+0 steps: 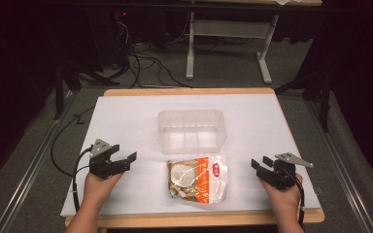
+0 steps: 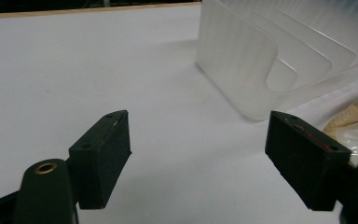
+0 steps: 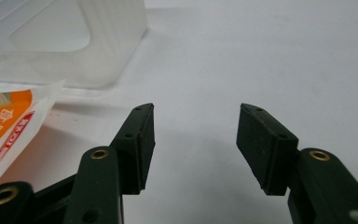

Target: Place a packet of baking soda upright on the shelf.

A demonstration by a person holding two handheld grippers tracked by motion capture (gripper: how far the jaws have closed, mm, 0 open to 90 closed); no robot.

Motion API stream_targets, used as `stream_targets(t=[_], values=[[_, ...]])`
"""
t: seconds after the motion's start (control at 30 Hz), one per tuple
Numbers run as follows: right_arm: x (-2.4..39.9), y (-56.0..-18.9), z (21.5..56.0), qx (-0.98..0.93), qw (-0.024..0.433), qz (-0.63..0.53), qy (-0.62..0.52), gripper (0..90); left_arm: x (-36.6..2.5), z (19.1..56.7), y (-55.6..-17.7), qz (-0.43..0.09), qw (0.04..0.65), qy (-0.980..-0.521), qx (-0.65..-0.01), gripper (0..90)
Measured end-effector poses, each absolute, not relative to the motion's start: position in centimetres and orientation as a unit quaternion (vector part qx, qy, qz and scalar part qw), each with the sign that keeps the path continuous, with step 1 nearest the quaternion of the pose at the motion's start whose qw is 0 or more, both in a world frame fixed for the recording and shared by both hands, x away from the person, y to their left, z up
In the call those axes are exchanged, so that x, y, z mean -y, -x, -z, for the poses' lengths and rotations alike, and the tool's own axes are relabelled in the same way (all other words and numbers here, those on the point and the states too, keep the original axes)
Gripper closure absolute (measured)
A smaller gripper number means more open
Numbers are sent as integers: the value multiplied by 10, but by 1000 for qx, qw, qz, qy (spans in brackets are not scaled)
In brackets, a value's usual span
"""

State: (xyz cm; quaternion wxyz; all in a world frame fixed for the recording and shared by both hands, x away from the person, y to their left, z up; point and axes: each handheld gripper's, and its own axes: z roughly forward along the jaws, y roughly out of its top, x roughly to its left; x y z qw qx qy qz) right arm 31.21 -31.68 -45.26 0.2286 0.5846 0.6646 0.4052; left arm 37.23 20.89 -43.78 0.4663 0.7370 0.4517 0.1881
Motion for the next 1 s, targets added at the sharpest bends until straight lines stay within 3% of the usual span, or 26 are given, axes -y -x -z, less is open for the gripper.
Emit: stream_targets(t=[0.7, 1.0], values=[[310, -313, 453, -675, 222, -406, -574, 455, -205, 438, -371, -191, 462, -744, -444, 227], [299, -308, 447, -678, 224, -417, -562, 403, -205, 439, -371, -191, 460, -746, -443, 227]])
